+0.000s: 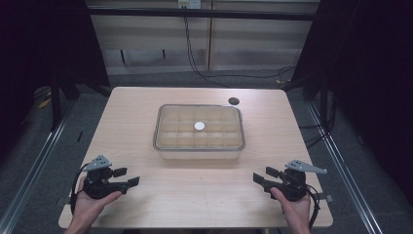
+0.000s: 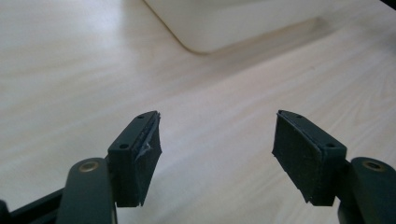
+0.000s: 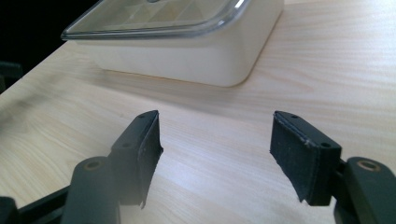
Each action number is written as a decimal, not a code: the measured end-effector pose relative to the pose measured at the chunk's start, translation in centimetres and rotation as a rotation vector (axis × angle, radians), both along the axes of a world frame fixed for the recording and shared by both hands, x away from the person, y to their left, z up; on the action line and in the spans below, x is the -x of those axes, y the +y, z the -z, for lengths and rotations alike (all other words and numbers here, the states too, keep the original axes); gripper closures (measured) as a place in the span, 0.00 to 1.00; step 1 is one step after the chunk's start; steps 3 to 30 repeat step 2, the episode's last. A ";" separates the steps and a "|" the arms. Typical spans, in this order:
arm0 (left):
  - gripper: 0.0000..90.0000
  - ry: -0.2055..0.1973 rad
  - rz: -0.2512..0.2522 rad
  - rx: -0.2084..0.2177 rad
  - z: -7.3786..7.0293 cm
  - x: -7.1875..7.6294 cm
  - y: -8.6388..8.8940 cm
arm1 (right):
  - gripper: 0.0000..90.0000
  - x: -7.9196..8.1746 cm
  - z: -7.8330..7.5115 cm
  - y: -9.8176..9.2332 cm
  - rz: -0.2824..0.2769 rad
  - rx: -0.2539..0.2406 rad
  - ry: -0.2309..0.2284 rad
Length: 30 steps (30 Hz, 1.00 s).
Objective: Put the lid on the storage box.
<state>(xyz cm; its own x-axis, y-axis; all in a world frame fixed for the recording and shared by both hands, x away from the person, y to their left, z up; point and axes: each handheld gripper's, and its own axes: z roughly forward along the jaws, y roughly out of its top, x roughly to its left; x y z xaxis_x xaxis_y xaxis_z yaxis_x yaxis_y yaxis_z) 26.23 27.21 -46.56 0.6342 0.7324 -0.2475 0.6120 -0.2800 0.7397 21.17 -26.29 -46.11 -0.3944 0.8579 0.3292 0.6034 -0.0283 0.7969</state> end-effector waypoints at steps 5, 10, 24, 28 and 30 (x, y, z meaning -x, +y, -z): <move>0.35 0.000 0.001 -0.014 0.2 0.2 0.0 | 0.36 0.1 0.2 -0.1 0.001 -0.011 0.005; 0.35 0.000 0.001 -0.014 0.2 0.2 0.0 | 0.36 0.1 0.2 -0.1 0.001 -0.011 0.005; 0.35 0.000 0.001 -0.014 0.2 0.2 0.0 | 0.36 0.1 0.2 -0.1 0.001 -0.011 0.005; 0.35 0.000 0.001 -0.014 0.2 0.2 0.0 | 0.36 0.1 0.2 -0.1 0.001 -0.011 0.005; 0.35 0.000 0.001 -0.014 0.2 0.2 0.0 | 0.36 0.1 0.2 -0.1 0.001 -0.011 0.005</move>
